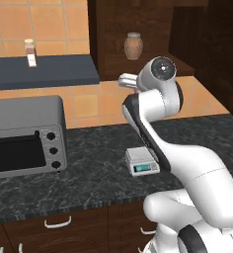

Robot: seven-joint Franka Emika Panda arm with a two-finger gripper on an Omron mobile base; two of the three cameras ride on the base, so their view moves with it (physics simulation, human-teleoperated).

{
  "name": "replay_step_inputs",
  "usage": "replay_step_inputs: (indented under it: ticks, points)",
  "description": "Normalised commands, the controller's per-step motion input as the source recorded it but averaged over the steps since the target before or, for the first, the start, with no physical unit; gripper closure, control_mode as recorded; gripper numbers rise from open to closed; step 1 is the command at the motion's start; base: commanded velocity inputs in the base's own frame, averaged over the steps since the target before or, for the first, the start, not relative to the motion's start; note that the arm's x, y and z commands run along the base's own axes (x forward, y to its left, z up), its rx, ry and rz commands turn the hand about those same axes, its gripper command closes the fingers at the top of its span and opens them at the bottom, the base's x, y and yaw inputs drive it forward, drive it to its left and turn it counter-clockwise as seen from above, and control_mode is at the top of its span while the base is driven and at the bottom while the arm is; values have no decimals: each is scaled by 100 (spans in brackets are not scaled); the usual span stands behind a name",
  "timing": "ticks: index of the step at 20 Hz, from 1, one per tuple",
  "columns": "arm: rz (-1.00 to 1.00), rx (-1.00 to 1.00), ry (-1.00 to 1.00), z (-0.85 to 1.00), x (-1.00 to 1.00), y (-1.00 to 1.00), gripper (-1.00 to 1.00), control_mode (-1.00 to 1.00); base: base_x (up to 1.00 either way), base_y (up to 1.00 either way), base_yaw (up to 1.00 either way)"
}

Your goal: Pick the jam and place it on the digital scale for weighing, and close the cabinet.

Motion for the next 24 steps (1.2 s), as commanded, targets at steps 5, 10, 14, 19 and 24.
replay_step_inputs:
  ticks: [5, 10, 14, 19, 24]
  points:
    - [0, 0, 15, -52, -8, -4, 100, -100, 0, 0, 0]
    - [2, 0, 3, -53, 0, -4, 100, -100, 0, 0, 0]
    - [6, 0, 2, -58, 2, -7, 100, -100, 0, 0, 0]
    - [5, -1, 8, -62, 13, -6, 100, -100, 0, 0, 0]
    - [8, 0, 7, -50, 3, -15, 100, -100, 0, 0, 0]
